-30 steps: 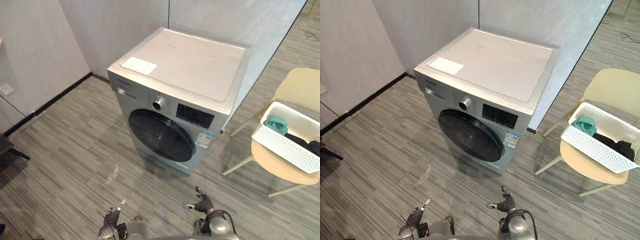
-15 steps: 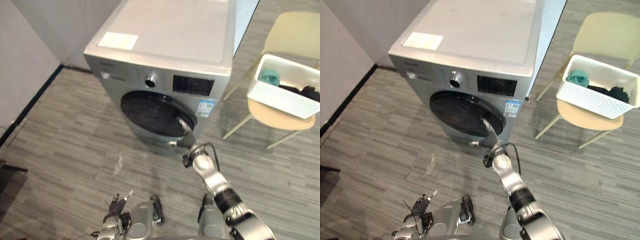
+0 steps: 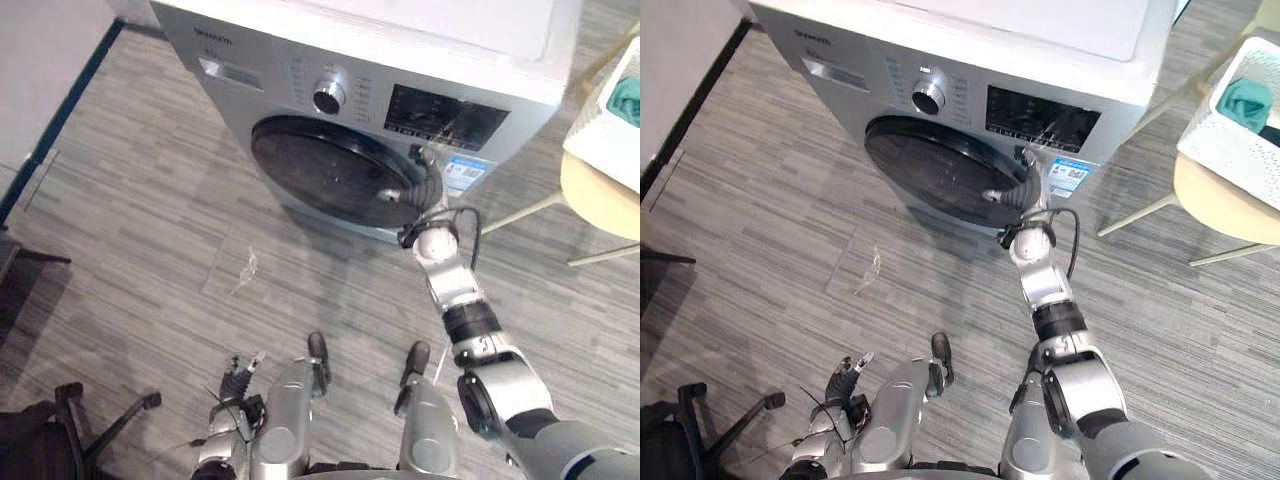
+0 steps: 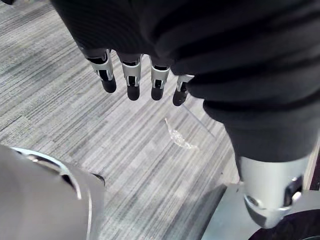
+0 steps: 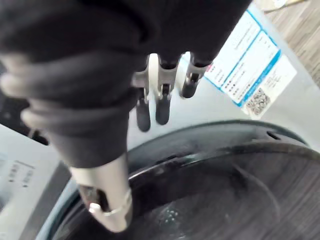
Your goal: Pick up the laundry basket with both hands and put the clothes into the washing machine.
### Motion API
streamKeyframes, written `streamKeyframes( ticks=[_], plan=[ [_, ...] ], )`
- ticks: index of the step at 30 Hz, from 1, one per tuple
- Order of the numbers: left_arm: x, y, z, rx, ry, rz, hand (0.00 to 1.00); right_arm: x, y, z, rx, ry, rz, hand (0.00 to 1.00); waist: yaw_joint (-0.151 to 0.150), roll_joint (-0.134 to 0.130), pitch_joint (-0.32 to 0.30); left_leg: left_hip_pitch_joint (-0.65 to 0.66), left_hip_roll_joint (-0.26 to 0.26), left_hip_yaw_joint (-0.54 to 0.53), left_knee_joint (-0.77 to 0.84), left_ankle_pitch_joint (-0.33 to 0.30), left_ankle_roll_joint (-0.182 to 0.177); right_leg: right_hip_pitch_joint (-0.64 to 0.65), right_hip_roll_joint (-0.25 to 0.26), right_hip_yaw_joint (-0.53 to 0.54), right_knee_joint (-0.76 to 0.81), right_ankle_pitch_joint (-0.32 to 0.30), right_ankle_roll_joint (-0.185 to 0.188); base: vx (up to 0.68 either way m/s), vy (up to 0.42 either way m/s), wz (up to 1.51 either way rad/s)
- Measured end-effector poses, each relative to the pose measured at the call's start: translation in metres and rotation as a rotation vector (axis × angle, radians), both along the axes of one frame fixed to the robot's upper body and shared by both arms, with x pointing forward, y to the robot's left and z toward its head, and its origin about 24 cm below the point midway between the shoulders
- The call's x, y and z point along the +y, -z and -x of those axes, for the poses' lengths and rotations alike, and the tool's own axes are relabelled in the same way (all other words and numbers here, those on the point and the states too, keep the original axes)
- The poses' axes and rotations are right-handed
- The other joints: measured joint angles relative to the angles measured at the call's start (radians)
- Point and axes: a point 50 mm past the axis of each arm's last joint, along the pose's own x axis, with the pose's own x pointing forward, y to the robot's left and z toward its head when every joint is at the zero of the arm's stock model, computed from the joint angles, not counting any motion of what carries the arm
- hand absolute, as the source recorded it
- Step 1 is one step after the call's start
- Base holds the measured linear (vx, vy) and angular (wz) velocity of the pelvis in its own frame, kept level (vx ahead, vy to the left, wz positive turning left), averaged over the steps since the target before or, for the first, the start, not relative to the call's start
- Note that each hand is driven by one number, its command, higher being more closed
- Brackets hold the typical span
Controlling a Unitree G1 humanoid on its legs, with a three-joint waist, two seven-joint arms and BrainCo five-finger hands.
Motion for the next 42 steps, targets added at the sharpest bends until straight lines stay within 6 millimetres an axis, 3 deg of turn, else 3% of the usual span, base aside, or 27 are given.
streamKeyframes(
  ticks=[3, 7, 13, 17, 21, 25, 31, 36, 40, 42],
  plan=[
    [-0.005, -0.006, -0.007, -0.044, -0.012, 0.03, 0.0, -0.004, -0.014, -0.009, 0.029, 0.073, 0.045, 0.0, 0.005, 0.003, 0.02, 0.001, 0.002, -0.025, -0.049, 0.037, -0.015, -0.004, 0.014, -0.022, -0.002, -0.006, -0.011, -0.02, -0.082, 0.2],
    [-0.008, -0.006, -0.008, -0.052, -0.015, 0.042, 0.0, -0.007, -0.013, -0.009, 0.046, 0.097, 0.023, 0.0, 0.012, 0.006, 0.023, -0.002, 0.004, -0.031, -0.085, 0.06, -0.023, -0.022, 0.025, -0.021, -0.004, -0.006, -0.022, -0.03, -0.045, 0.01],
    [-0.011, -0.011, -0.015, -0.087, -0.023, 0.07, 0.0, -0.023, -0.005, -0.023, 0.144, 0.057, -0.265, 0.0, 0.025, 0.012, 0.026, -0.002, 0.004, -0.042, -0.145, 0.105, -0.022, -0.029, 0.039, -0.029, -0.032, 0.01, -0.043, -0.01, -0.021, 0.03],
    [-0.012, -0.011, -0.015, -0.084, -0.009, 0.078, 0.0, -0.018, -0.012, -0.034, 0.215, -0.114, -0.456, 0.0, 0.03, 0.02, 0.03, -0.002, 0.007, -0.062, -0.183, 0.135, -0.028, -0.03, 0.05, -0.047, -0.045, 0.016, -0.051, -0.02, -0.029, 0.1],
    [-0.018, -0.01, -0.016, -0.09, 0.05, 0.107, 0.0, -0.007, -0.021, -0.035, 0.242, -0.353, -0.517, 0.0, 0.055, 0.028, 0.034, 0.001, 0.018, -0.07, -0.21, 0.153, -0.037, -0.029, 0.067, -0.055, -0.056, 0.021, -0.058, -0.01, -0.02, 0.04],
    [-0.019, -0.01, -0.016, -0.097, 0.073, 0.119, 0.0, 0.016, -0.033, -0.033, 0.246, -0.564, -0.543, 0.0, 0.055, 0.028, 0.034, 0.011, 0.023, -0.092, -0.253, 0.186, -0.046, -0.023, 0.079, -0.08, -0.066, 0.018, -0.064, 0.02, -0.035, 0.14],
    [-0.021, -0.01, -0.016, -0.103, 0.098, 0.129, 0.0, 0.025, -0.001, -0.022, 0.373, -0.704, -0.503, 0.0, 0.057, 0.028, 0.034, 0.049, 0.02, -0.095, -0.286, 0.197, -0.047, 0.002, 0.078, -0.082, -0.066, 0.015, -0.064, 0.01, -0.003, 0.03],
    [-0.023, -0.01, -0.017, -0.101, 0.124, 0.125, 0.0, 0.017, 0.028, -0.015, 0.452, -0.685, -0.49, 0.0, 0.06, 0.028, 0.033, 0.073, 0.02, -0.091, -0.32, 0.214, -0.047, 0.01, 0.078, -0.082, -0.066, 0.015, -0.065, 0.0, 0.0, 0.0],
    [-0.022, -0.014, -0.019, -0.122, 0.118, 0.13, 0.0, 0.005, 0.067, -0.001, 0.527, -0.636, -0.507, 0.0, 0.059, 0.026, 0.031, 0.096, 0.02, -0.083, -0.331, 0.216, -0.047, 0.023, 0.078, -0.076, -0.066, 0.015, -0.064, 0.01, 0.006, -0.04],
    [-0.02, -0.027, -0.028, -0.195, 0.113, 0.125, 0.0, 0.003, 0.097, 0.014, 0.582, -0.619, -0.543, 0.0, 0.055, 0.026, 0.03, 0.108, 0.02, -0.082, -0.336, 0.215, -0.047, 0.035, 0.079, -0.077, -0.068, 0.013, -0.061, 0.0, 0.0, 0.0]
  ],
)
